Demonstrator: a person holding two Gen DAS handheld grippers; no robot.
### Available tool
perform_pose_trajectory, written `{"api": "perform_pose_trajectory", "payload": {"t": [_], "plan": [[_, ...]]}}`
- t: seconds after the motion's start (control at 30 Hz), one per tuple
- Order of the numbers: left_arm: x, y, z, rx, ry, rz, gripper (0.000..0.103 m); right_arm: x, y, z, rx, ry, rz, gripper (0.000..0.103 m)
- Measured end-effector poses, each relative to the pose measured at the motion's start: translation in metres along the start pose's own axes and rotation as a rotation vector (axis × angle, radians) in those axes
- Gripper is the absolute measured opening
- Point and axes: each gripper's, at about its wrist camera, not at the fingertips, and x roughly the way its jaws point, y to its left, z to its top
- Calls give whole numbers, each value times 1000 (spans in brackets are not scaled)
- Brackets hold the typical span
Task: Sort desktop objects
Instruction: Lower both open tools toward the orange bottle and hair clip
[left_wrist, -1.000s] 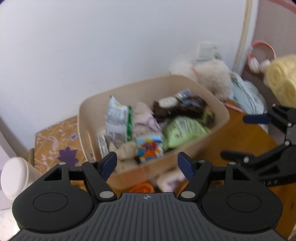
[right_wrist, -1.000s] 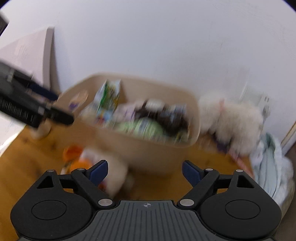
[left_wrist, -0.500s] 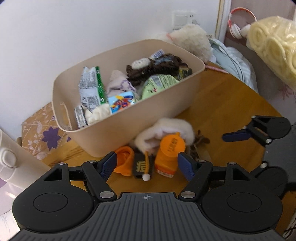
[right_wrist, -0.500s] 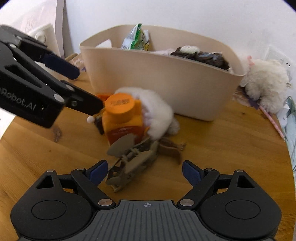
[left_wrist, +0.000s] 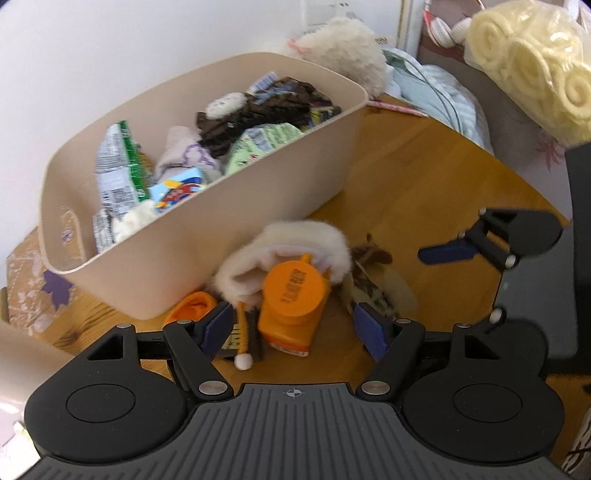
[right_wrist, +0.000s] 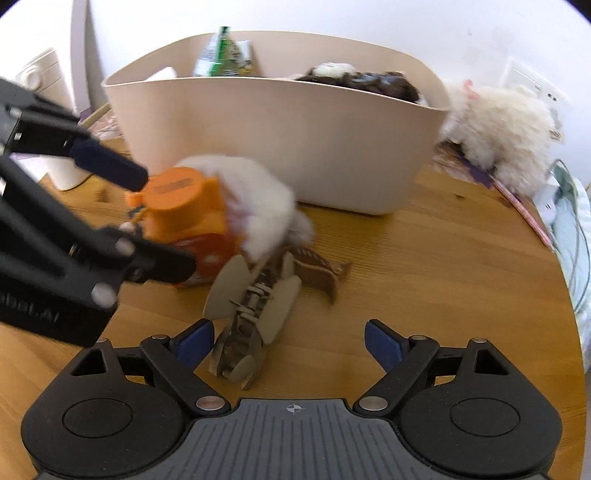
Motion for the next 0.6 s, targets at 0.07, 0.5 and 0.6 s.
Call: {"api": "perform_pose_trajectory", "payload": {"t": [0.07, 0.5, 0.6], "plan": [[6, -4, 1, 13, 9, -13, 74, 0, -8, -2, 5, -2, 3, 89], [36, 5, 2, -69, 31, -65, 73, 5, -18, 3, -113, -22, 56, 69], [38, 2, 4, -52, 18, -52, 73, 8, -14, 4, -123, -14, 78, 59]]}}
